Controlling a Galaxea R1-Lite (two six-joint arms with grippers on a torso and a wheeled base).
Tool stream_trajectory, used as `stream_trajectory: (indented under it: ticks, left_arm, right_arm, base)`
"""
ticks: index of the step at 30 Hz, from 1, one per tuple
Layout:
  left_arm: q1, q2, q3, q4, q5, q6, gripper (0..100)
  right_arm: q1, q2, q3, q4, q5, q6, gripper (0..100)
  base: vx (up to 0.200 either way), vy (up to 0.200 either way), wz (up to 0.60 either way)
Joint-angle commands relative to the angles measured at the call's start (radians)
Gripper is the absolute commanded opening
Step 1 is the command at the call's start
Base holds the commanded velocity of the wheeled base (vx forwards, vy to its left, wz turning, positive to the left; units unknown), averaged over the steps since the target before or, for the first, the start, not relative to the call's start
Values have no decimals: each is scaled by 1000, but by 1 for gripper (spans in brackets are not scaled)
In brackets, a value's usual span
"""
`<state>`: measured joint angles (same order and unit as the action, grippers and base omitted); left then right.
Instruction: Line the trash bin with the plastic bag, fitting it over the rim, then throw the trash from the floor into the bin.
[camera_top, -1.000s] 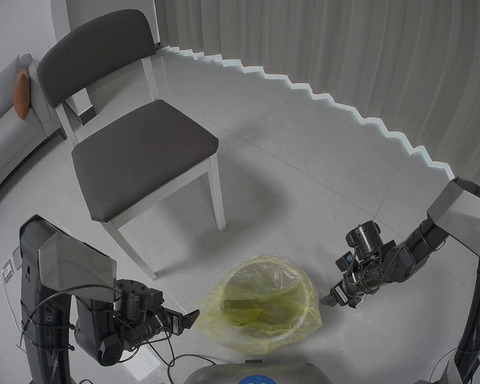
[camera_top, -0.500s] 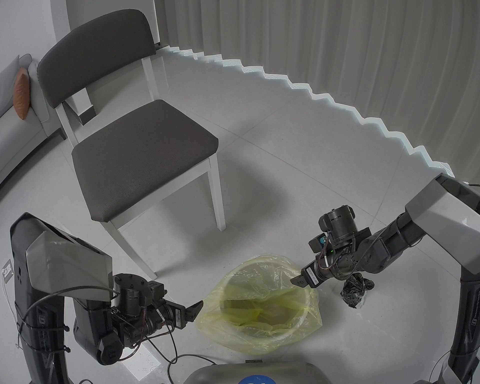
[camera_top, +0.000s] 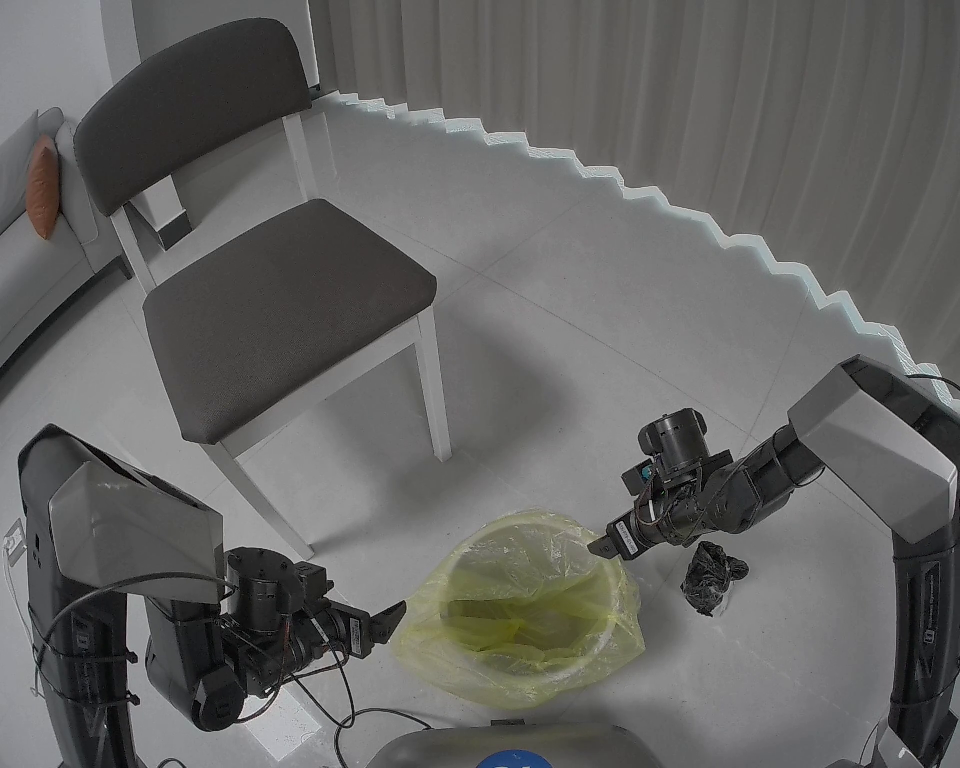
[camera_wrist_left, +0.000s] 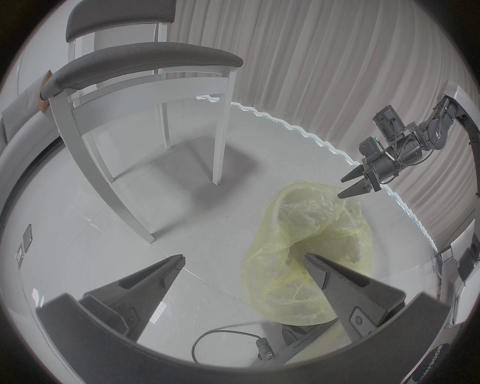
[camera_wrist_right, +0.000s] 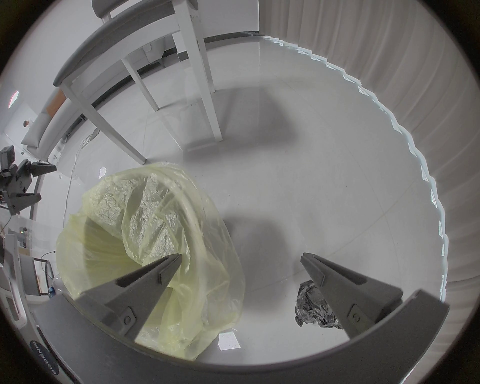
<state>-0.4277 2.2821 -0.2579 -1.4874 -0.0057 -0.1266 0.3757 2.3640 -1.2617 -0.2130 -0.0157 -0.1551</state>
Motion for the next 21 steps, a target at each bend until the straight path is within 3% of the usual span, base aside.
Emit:
stream_trajectory:
  ticks: [1,21]
  left_arm:
    - [0,7,0,-1,0,-10,100]
    - [9,10,0,-1,0,-16,100]
  right_arm:
    - [-15,12,-15,1,0,-4,100]
    - [-92,132,-174,86,0,-37,100]
  base:
    - [0,0,0]
    - [0,0,0]
